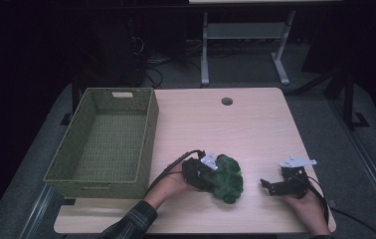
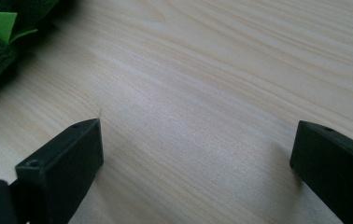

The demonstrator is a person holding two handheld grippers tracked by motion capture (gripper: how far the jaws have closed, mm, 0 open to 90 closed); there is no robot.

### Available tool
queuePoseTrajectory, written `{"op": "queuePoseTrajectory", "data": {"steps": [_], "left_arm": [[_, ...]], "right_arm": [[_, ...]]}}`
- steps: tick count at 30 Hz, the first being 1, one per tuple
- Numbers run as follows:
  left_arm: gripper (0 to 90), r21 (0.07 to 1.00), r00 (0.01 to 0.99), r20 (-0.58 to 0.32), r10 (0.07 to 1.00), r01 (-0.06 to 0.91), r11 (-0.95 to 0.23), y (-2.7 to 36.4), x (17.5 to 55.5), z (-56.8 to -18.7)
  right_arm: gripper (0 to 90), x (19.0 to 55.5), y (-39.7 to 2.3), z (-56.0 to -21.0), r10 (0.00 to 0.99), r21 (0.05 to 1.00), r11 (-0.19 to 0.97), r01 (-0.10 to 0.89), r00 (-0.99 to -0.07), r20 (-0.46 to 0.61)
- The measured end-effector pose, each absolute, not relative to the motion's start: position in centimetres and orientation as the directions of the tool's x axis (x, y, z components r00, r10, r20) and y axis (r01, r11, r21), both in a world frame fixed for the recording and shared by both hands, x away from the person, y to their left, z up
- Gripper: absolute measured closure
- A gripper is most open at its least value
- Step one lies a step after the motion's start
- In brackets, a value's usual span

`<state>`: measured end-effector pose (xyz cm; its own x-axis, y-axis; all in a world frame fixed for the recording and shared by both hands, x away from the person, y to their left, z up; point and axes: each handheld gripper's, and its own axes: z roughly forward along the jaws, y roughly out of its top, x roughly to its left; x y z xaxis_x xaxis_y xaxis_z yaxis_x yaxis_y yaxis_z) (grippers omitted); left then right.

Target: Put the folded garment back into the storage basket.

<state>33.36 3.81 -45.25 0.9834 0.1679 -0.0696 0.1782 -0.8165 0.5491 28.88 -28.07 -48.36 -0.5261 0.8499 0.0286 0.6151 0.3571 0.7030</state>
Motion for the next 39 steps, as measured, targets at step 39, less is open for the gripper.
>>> {"op": "queuePoseTrajectory", "data": {"steps": [39], "left_arm": [[67.3,0.609,0.921,-0.107,0.376,0.359,-0.707,9.9,34.0,-36.5]], "right_arm": [[0.0,28.9,-28.0,-48.4,0.858,0.698,0.352,0.624,-0.513,0.025]]}}
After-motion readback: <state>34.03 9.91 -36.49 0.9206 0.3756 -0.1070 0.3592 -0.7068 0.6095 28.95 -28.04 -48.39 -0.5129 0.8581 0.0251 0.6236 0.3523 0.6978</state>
